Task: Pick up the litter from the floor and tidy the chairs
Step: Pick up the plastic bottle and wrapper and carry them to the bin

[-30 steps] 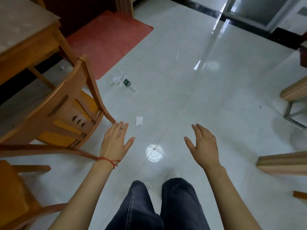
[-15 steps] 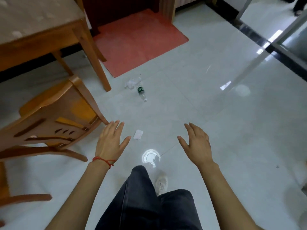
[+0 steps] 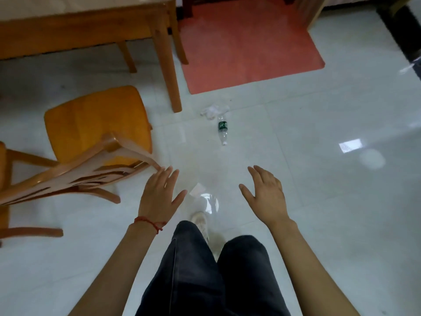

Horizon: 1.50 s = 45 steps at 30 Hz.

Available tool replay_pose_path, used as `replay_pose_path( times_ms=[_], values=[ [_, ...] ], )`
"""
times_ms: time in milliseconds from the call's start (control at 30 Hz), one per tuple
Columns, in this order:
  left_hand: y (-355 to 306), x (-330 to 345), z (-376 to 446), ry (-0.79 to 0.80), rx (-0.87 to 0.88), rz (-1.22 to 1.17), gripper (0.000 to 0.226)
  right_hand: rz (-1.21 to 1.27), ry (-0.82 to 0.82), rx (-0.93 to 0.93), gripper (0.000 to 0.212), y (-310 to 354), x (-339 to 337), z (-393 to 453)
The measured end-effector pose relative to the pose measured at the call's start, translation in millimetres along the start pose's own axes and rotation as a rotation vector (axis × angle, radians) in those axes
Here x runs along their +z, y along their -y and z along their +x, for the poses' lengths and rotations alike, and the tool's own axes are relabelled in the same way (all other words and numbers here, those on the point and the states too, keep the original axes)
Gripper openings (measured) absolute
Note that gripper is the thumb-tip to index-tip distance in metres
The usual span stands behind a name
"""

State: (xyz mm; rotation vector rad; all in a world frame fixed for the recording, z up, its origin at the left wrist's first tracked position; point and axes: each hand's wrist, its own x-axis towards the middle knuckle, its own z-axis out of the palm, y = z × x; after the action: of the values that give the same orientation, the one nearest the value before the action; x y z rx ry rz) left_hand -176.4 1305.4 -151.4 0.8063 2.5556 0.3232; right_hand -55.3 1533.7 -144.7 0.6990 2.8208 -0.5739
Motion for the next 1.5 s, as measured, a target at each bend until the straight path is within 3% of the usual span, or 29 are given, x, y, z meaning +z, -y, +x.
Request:
replay_pose_path(
  times_ms=[233, 500, 667, 1133, 1500],
  values=[
    [4, 27, 37, -0.012, -0.149, -0.032, 0.078, -0.032, 0.156, -0.184, 0.052, -9, 25, 84],
    [18, 116, 87, -0.067, -0.346, -0.083, 0.075, -0.128, 0.36, -0.41, 0.052, -40, 110, 180],
    [40, 196, 121, -0.091, -0.448, -0.141, 0.079, -0.135, 0.428, -0.465, 0.05, -63, 199, 226],
    [155, 438, 179, -0.109, -0.522, -0.152, 0.081, -0.135, 0.527, -0.463, 0.047, -126, 519, 282],
    [197, 549, 183, -0.047, -0.528, -0.192, 0.081, -0.227, 0.479, -0.537, 0.046, -136, 659, 301]
  ],
)
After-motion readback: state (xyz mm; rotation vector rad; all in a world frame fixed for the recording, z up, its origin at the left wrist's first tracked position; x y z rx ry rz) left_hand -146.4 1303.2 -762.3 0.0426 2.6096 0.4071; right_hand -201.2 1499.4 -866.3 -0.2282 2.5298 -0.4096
